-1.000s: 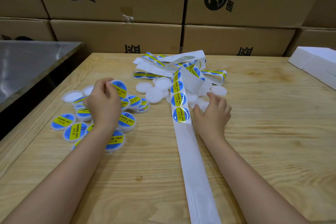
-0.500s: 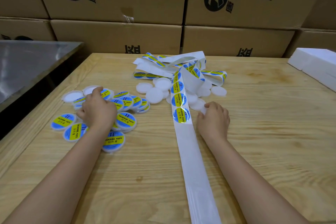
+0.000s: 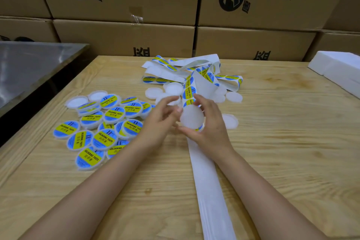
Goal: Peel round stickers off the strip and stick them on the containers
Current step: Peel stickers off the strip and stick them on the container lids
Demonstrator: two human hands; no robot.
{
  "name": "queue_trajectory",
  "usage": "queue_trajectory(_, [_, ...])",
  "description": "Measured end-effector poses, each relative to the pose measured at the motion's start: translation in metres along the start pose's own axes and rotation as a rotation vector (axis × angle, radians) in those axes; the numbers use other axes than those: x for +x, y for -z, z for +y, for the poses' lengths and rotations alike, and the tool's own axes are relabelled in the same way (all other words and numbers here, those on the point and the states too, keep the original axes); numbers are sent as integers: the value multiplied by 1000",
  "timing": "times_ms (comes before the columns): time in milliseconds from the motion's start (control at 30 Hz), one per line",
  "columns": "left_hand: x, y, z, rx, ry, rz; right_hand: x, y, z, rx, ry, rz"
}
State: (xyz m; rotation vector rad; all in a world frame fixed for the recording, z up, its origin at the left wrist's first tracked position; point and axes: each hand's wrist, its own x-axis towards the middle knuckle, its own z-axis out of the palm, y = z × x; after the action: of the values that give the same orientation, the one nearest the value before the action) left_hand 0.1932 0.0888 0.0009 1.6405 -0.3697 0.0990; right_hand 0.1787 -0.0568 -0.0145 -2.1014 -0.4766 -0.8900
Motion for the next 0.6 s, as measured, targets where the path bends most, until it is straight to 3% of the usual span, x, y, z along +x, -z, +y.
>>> queue_trajectory(100, [-1, -4, -7, -73, 73, -62, -2, -3, -1, -27, 81, -104])
queue_trajectory(200, [1, 0, -11, -59, 130, -36, -4, -3, 1, 31, -13, -213])
queue_trajectory(267, [2, 3, -14, -11, 165, 15, -5, -4, 4, 5, -62, -199])
queue_trajectory(400, [5, 7, -23, 352, 110, 132, -2, -3, 12, -148, -196, -156])
queue_trajectory(600, [2, 9, -29, 743, -17, 207, -5, -3, 19, -306, -324, -283])
